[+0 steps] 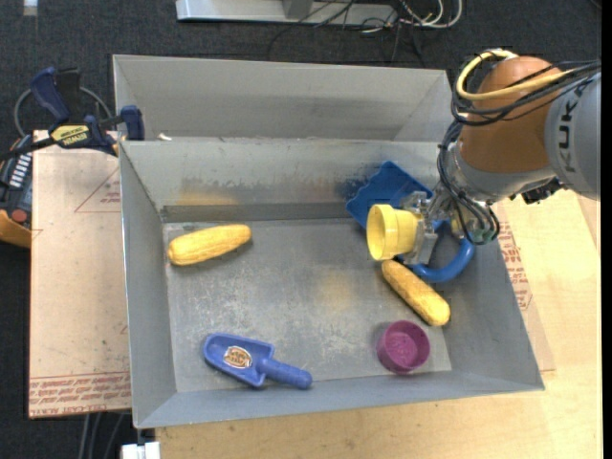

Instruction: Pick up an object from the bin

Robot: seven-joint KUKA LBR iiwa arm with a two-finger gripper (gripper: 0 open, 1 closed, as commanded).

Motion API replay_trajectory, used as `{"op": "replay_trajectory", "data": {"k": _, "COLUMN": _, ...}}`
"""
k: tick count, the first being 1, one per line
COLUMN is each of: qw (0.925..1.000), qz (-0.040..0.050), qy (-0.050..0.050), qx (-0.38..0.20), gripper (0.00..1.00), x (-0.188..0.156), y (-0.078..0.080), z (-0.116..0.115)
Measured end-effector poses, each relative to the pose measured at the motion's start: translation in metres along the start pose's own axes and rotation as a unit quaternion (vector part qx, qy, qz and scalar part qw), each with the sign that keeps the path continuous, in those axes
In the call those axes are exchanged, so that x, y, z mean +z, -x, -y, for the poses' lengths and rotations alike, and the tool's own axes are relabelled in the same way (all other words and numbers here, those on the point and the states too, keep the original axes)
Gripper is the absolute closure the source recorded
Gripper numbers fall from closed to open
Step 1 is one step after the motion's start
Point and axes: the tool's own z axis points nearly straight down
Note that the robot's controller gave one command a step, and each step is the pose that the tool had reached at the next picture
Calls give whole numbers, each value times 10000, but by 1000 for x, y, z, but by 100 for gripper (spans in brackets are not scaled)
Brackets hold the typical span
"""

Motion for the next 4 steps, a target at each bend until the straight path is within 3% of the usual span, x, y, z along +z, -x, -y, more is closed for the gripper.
{"op": "replay_trajectory", "data": {"k": 1, "qw": 10000, "qz": -1, "qy": 1, "qx": -6, "gripper": 100, "x": 3, "y": 1, "z": 2}}
{"op": "replay_trajectory", "data": {"k": 2, "qw": 10000, "qz": -1, "qy": 4, "qx": 44, "gripper": 100, "x": -70, "y": 9, "z": -6}}
{"op": "replay_trajectory", "data": {"k": 4, "qw": 10000, "qz": 30, "qy": -1, "qx": 26, "gripper": 100, "x": -49, "y": 12, "z": 7}}
